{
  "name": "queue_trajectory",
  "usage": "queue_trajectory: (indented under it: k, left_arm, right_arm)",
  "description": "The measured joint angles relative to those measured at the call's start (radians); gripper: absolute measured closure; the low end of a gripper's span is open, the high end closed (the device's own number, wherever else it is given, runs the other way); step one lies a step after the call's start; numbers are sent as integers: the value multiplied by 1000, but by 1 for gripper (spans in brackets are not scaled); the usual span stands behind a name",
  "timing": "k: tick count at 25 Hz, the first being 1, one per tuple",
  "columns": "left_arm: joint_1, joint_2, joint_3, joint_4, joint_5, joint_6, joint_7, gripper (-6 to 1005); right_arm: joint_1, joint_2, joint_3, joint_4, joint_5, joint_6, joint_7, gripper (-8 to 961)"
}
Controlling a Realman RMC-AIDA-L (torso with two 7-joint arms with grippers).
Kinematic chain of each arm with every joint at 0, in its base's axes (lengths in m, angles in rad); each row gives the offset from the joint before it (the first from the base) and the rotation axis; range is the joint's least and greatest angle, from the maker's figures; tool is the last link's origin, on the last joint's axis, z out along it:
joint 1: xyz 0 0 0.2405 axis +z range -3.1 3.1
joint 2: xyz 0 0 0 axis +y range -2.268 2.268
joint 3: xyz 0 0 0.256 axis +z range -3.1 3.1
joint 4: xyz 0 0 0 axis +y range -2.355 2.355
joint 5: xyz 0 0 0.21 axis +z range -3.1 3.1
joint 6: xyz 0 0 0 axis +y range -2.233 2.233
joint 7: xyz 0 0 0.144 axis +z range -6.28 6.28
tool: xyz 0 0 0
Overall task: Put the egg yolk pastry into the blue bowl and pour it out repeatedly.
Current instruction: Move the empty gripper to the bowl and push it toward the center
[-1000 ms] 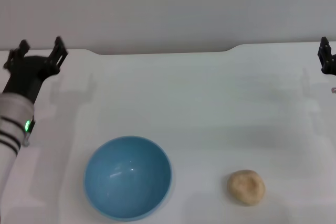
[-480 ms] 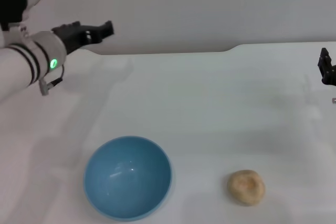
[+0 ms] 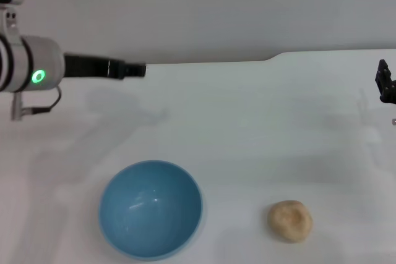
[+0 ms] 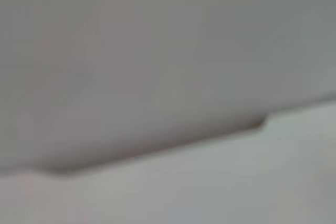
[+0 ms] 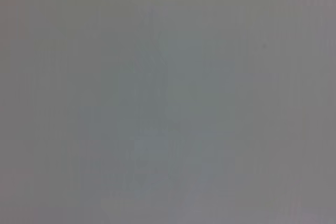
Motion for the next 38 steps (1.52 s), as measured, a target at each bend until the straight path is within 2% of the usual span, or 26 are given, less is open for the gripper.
queue_trajectory:
  k: [6, 15, 22, 38]
  left_arm:
    - [-3, 1, -73, -79, 6, -292, -2, 183]
    - [0, -1, -93, -108, 50, -505, -13, 183]
    - [-21, -4, -24, -66, 123, -535, -54, 184]
    - [-128, -5, 36, 219, 127, -468, -70, 186]
  right_arm:
    - [1, -1, 0, -4, 0, 0, -1, 522]
    - [5, -3, 0, -2, 0, 0, -2, 522]
    - [0, -3, 0, -1, 0, 0, -2, 523]
    - [-3, -2, 0, -1, 0, 0, -3, 524]
